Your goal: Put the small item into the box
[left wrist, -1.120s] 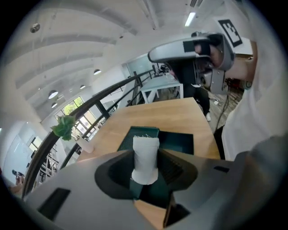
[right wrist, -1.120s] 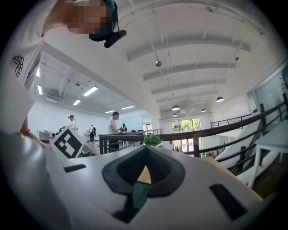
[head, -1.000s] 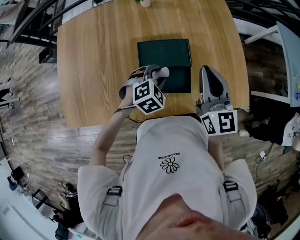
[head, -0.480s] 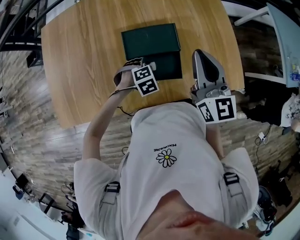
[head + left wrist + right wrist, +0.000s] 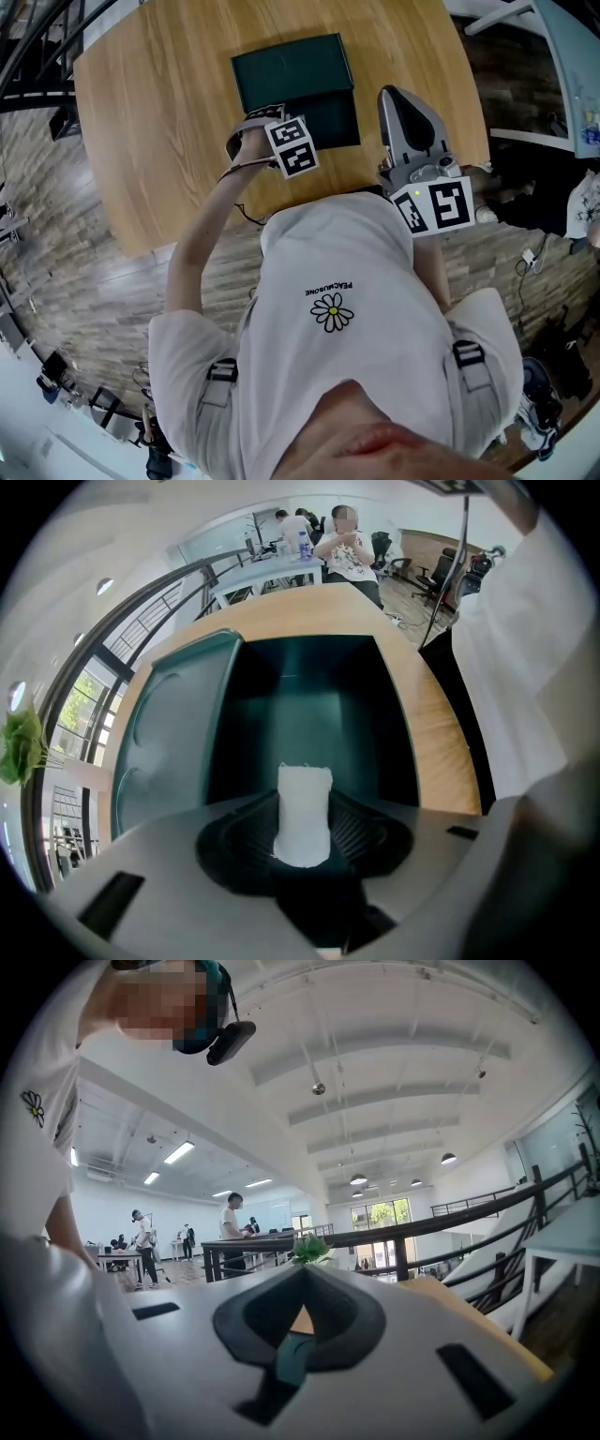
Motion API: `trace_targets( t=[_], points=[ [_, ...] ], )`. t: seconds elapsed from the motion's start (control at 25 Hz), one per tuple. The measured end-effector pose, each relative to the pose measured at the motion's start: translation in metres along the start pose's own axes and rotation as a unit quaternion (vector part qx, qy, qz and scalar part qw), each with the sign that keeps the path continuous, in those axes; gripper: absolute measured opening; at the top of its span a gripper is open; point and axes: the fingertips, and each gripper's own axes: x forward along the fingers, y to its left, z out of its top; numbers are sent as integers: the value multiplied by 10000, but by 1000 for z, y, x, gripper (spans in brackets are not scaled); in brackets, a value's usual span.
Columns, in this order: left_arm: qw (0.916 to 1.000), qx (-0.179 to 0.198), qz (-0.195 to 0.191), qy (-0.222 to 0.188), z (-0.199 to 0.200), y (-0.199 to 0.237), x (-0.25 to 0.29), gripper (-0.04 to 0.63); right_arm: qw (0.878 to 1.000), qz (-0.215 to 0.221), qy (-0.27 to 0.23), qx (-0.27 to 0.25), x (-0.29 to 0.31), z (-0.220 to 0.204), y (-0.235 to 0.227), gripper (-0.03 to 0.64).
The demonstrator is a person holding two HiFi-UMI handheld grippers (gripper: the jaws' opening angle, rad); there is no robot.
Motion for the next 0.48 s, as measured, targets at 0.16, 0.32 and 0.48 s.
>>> trace_targets(
  t=[0.16, 0.32, 0.48],
  points=[
    [9998, -146, -11, -111, 0, 2, 0, 184, 10000, -51, -7, 57, -1, -1, -5, 6],
    [9995, -240, 5, -225, 2, 0, -3, 200, 9999, -119, 44, 95, -3, -5, -8, 6],
    [9980, -426, -128, -440, 8, -7, -11, 250, 9999, -71, 90, 93, -1, -8, -6, 6]
  ],
)
